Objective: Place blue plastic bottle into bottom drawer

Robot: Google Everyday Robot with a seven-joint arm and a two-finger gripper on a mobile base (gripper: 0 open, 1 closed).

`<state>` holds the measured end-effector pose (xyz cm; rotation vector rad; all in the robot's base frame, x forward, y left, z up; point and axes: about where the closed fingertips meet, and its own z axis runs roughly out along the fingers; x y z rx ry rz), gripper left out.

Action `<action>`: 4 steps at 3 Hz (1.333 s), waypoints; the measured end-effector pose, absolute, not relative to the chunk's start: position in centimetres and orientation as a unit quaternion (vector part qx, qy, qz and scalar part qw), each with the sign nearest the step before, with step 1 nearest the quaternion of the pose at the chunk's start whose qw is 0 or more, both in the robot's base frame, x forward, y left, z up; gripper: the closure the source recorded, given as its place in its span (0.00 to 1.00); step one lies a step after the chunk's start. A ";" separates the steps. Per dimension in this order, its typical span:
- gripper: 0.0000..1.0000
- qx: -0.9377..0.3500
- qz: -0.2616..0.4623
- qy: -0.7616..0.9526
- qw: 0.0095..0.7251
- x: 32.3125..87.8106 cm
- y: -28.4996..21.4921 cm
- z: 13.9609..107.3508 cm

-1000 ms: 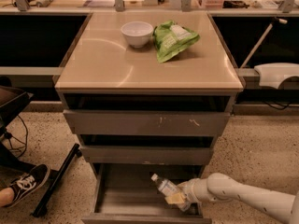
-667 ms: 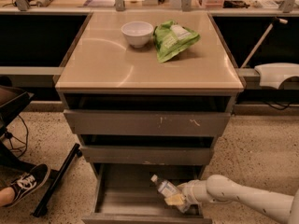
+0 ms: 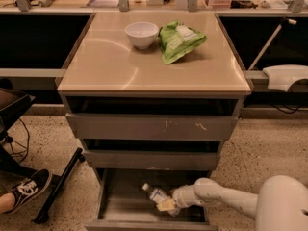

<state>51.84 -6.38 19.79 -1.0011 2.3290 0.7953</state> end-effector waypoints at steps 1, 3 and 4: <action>1.00 -0.381 0.288 0.842 0.252 53.8 -4.3 16.9; 0.58 -0.378 0.286 0.843 0.254 54.3 -4.5 16.7; 0.34 -0.378 0.286 0.843 0.254 54.3 -4.5 16.7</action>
Offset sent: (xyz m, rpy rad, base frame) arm 0.0168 0.0176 -0.0242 0.0031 -0.0289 0.0223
